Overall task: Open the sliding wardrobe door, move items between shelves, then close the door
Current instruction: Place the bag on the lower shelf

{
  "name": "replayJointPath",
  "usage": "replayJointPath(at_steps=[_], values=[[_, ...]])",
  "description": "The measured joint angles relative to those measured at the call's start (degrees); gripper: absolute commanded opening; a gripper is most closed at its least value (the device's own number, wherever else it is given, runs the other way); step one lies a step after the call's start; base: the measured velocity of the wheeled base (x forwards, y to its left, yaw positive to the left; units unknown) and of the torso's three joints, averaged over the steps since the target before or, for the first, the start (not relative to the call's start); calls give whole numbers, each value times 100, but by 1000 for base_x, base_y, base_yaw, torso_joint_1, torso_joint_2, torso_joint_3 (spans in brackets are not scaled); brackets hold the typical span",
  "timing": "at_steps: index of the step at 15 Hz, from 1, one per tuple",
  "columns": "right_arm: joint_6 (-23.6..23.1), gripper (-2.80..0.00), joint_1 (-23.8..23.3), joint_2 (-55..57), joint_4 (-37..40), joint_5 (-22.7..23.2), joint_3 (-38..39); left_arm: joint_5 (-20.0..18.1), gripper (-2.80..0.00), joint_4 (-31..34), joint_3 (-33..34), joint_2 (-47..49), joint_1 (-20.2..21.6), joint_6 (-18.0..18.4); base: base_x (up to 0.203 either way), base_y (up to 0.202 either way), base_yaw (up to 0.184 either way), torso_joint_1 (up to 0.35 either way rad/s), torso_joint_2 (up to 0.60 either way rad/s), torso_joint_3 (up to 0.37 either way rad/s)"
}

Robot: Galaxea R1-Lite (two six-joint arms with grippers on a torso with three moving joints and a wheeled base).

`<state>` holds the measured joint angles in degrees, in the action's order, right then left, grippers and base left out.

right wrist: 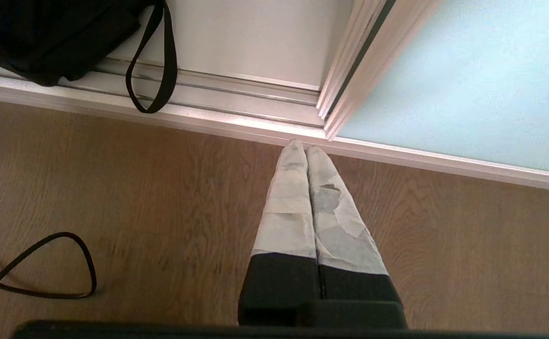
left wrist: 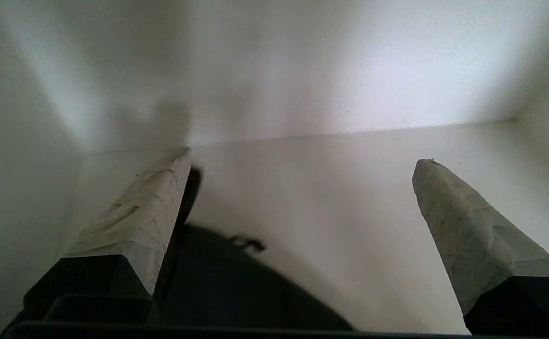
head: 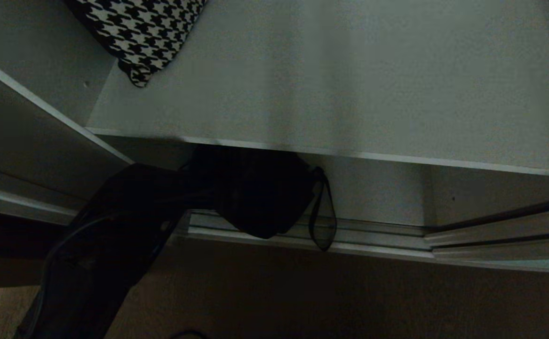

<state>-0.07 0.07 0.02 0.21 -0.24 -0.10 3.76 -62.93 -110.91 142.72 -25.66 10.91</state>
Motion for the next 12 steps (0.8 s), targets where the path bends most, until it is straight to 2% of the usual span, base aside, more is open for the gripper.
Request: replayJointPath(at_steps=[1,4,6,8,12], values=[[1,-280,0,0,-2,0,0,224,0,291,5,-67,-5,-136,0,0,0,0,0,0],[2,-280,0,0,-2,-2,0,666,0,1085,76,-198,-18,-1055,0,0,0,0,0,0],[2,-280,0,0,-2,-2,0,696,0,1410,228,-256,-24,-1481,0,0,0,0,0,0],[0,-280,0,0,-2,-2,0,702,0,1494,405,-291,-27,-1674,0,0,0,0,0,0],[0,-280,0,0,-2,0,0,700,0,1988,748,-470,-52,-2399,0,0,0,0,0,0]])
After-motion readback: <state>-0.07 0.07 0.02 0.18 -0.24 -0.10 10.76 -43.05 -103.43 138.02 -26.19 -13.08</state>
